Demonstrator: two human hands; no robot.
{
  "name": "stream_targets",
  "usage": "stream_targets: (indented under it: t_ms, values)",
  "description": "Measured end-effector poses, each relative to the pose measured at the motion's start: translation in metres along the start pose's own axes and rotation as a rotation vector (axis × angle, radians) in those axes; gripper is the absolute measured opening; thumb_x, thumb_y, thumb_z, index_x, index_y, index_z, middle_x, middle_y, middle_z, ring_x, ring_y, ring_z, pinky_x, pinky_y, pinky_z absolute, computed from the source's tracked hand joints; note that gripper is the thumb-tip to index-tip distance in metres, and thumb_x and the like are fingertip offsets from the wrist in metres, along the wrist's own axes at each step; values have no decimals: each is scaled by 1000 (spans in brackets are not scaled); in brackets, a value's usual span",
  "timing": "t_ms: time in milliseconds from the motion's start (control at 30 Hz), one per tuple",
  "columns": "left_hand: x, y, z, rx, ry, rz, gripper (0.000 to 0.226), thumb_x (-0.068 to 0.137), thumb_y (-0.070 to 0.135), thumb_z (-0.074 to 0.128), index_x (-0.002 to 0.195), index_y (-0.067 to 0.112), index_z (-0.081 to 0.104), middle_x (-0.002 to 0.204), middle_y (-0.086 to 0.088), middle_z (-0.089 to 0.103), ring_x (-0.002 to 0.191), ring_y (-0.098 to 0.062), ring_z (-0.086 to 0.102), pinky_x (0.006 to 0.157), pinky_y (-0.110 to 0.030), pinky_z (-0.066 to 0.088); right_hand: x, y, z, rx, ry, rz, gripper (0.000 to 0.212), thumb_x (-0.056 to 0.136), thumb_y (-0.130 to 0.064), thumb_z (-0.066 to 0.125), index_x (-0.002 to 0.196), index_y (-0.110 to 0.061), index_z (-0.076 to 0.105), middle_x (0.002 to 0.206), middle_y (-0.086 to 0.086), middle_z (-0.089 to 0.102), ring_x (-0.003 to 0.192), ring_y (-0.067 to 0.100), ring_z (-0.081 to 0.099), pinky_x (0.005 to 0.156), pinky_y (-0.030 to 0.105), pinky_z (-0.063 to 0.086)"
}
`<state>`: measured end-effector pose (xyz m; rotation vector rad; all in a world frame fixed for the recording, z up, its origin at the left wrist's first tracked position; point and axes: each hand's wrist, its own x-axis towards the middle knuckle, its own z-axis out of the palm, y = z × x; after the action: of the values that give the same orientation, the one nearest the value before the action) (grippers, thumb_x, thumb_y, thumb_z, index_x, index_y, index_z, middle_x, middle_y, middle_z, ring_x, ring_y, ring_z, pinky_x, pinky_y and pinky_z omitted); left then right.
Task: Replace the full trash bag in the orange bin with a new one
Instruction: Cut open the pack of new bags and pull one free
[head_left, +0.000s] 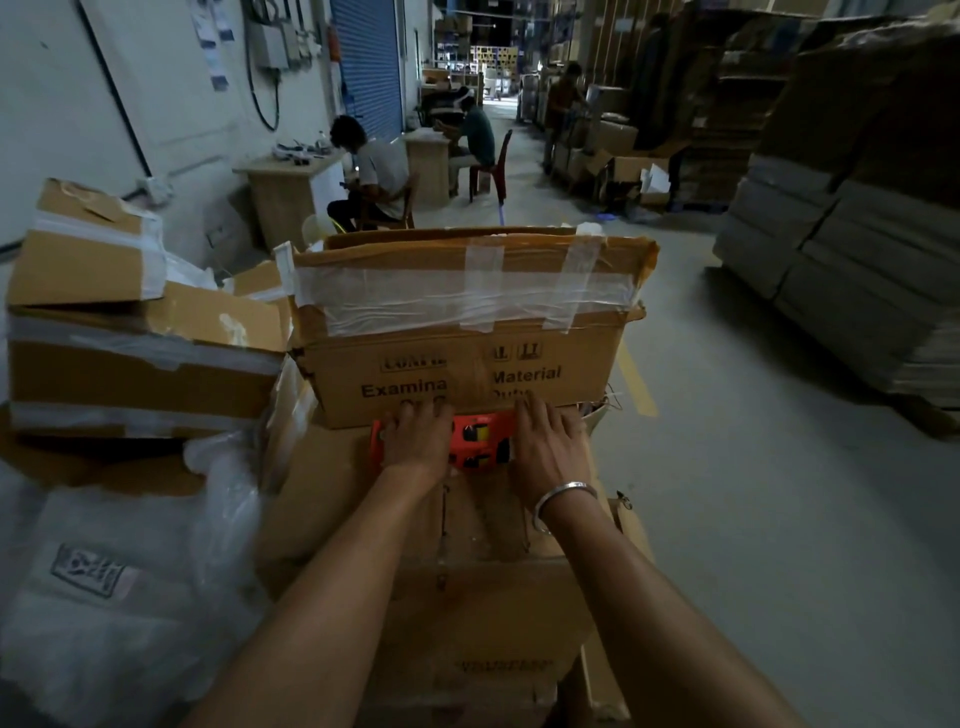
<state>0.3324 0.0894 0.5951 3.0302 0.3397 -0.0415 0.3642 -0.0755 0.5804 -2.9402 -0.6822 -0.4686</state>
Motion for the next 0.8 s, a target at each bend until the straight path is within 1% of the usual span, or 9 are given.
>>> stream_targets:
  t_ms: [67,167,333,500,567,600,667,733,800]
  values:
    - [-1,0,-2,-29,-1,8,90,75,36,80,147,20,28,148,-4,40,140,-33,30,113,-65,18,2,2,6,98,-99,71,37,92,-25,48,127,-16,42,131,10,50,119,28,49,100,41,41]
    - [-6,-6,-5,-59,15,39,89,75,37,79,146,23,28,147,1,41,139,-29,31,108,-74,16,6,5,8,354,-267,225,47,86,-27,61,128,-18,43,129,10,53,115,27,52,99,40,45]
    - [-11,-18,-14,-156,9,84,81,73,38,81,139,25,36,143,3,46,132,-27,39,108,-64,28,10,-3,4,774,-146,208,33,84,-14,60,117,-20,58,113,6,64,101,23,60,82,31,49]
    - [-15,-24,-18,-190,52,65,76,71,41,81,134,28,40,142,5,48,129,-26,41,107,-62,30,13,-3,-5,1110,-252,223,26,90,-21,55,114,-25,62,94,-9,66,86,2,62,64,12,47]
    - [-15,-27,-18,-216,62,47,76,70,43,81,133,30,41,138,4,51,127,-26,43,106,-61,30,12,-2,-9,1149,-279,212,30,90,-24,58,120,-25,59,97,-14,63,91,-3,59,62,3,45]
    - [-15,-28,-18,-230,65,40,77,69,43,82,133,31,41,137,3,52,126,-26,43,106,-59,31,13,-1,-8,1136,-299,201,34,90,-20,59,124,-24,56,104,-12,63,99,2,59,72,4,45]
    - [-14,-30,-16,-264,69,49,76,69,42,82,132,31,41,135,2,53,123,-26,45,102,-50,37,13,0,-5,1054,-309,184,46,86,-12,61,129,-25,52,120,-6,61,112,11,55,92,25,47]
    - [-13,-33,-14,-304,72,73,73,68,43,82,129,32,43,131,1,55,119,-25,46,96,-43,41,13,-1,-4,1039,-274,191,44,84,-12,64,124,-29,54,122,-3,61,115,16,55,97,38,47]
    - [-13,-35,-14,-313,90,88,71,68,43,82,127,33,44,130,3,55,117,-24,46,90,-37,38,13,-2,-4,1061,-250,187,41,83,-14,67,117,-34,55,117,-5,63,111,17,58,93,38,51]
